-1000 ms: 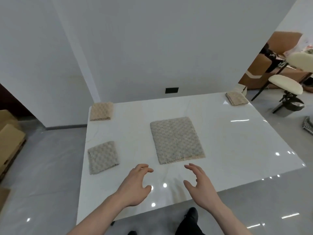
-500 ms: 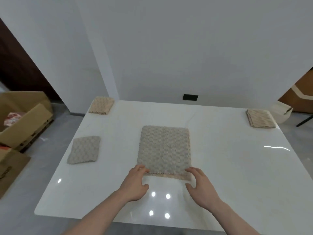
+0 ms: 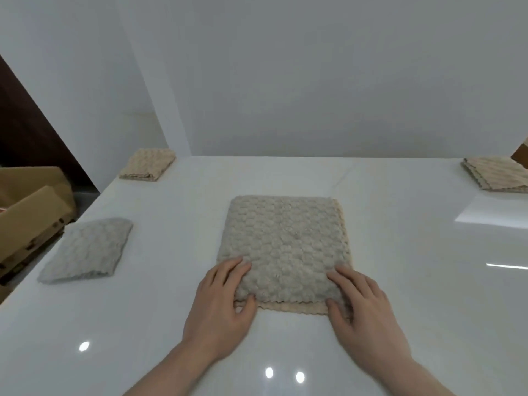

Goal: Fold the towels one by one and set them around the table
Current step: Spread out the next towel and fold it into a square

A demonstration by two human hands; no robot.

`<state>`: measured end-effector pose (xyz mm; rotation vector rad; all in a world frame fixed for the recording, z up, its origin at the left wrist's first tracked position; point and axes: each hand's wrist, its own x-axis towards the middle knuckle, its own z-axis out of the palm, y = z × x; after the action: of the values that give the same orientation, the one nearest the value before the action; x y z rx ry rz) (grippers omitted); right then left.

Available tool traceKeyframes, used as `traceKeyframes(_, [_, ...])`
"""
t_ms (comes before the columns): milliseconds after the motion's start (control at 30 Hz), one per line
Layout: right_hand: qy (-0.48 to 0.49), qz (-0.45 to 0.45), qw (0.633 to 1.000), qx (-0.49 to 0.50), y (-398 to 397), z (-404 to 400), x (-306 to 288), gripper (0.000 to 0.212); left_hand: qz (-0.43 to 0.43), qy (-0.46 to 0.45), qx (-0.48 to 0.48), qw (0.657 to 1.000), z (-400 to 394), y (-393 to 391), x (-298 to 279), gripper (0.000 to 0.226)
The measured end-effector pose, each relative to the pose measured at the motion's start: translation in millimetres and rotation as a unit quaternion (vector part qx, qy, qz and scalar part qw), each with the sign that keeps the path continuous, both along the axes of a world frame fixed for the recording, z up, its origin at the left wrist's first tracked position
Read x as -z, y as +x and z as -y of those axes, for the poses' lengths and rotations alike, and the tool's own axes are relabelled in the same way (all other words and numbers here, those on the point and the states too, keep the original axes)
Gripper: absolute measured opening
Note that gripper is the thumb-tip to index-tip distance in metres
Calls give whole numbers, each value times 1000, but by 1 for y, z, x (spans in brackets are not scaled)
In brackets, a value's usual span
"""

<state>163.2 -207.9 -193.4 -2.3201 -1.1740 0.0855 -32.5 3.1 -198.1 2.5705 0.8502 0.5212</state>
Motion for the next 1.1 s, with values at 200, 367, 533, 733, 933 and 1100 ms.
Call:
traceKeyframes(200, [37, 35, 999, -6, 1, 4, 5, 48, 63, 37, -17, 997, 7, -3, 1, 60])
traceKeyframes(367, [65, 40, 997, -8, -1, 8, 4, 47, 45, 76, -49, 995, 14, -6, -5, 57])
traceKeyframes(533, [119, 18, 993, -5, 0, 11, 4, 29, 55, 56, -86, 993, 22, -10, -4, 36])
traceKeyframes(733, [176, 20, 984, -5, 4, 9, 7, 10, 135, 86, -112, 981, 25, -10, -2, 10])
traceKeyframes(933, [226, -14, 974, 12, 10, 6, 5, 17, 188, 95, -126, 969, 26, -10, -4, 23])
traceKeyframes(1100, [197, -9, 980, 0, 5, 8, 4, 50, 201, 119, -103, 967, 25, -12, -4, 33])
